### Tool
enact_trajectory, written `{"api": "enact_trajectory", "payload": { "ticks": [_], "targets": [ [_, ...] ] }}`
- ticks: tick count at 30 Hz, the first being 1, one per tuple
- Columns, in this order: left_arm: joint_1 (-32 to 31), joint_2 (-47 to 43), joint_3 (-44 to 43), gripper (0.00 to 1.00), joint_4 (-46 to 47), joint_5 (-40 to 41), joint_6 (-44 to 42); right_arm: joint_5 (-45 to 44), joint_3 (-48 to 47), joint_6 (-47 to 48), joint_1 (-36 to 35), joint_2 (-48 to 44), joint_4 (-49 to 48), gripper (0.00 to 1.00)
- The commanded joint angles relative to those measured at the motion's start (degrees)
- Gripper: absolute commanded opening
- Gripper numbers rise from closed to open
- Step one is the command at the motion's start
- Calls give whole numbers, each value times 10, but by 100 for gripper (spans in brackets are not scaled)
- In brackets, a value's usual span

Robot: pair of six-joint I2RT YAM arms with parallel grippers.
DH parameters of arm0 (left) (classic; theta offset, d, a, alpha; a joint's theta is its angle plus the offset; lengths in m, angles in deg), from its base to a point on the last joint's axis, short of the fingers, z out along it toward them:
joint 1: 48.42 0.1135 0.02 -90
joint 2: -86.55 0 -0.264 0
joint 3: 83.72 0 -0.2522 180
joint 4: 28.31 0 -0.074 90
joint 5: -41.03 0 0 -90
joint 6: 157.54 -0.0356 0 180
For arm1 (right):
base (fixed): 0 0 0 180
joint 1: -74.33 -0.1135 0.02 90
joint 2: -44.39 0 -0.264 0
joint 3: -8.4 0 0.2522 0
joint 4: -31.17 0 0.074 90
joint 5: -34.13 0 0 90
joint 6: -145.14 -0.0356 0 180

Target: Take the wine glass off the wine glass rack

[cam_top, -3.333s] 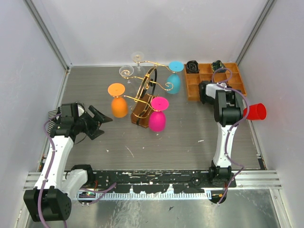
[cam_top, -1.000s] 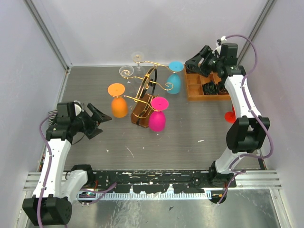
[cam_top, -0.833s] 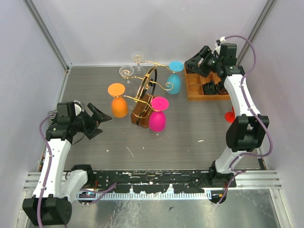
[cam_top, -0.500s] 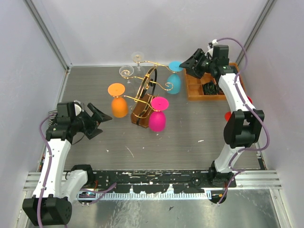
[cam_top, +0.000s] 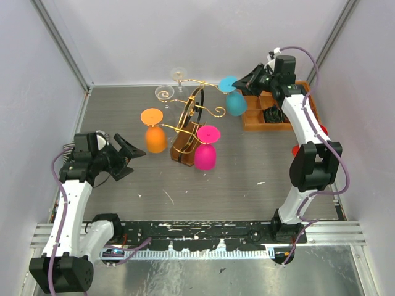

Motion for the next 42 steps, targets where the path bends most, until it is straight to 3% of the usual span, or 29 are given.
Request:
{"api": "enact_trajectory", "payload": {
  "ticks": [1, 16, 31, 42],
  "targets": [
    [0, -5, -6, 99, 3, -19, -4, -14, -8, 2, 1, -29, -18, 1],
    [0, -7, 0, 99, 0, -23, -6, 36, 93, -33, 5, -104, -64, 1],
    [0, -9, -2, 99, -3, -22, -15, 15, -39, -42, -28, -1, -52, 1],
    [0, -12, -9, 98, -29, -20, -23, -7, -53, -37, 48, -4, -51, 1]
  ]
}}
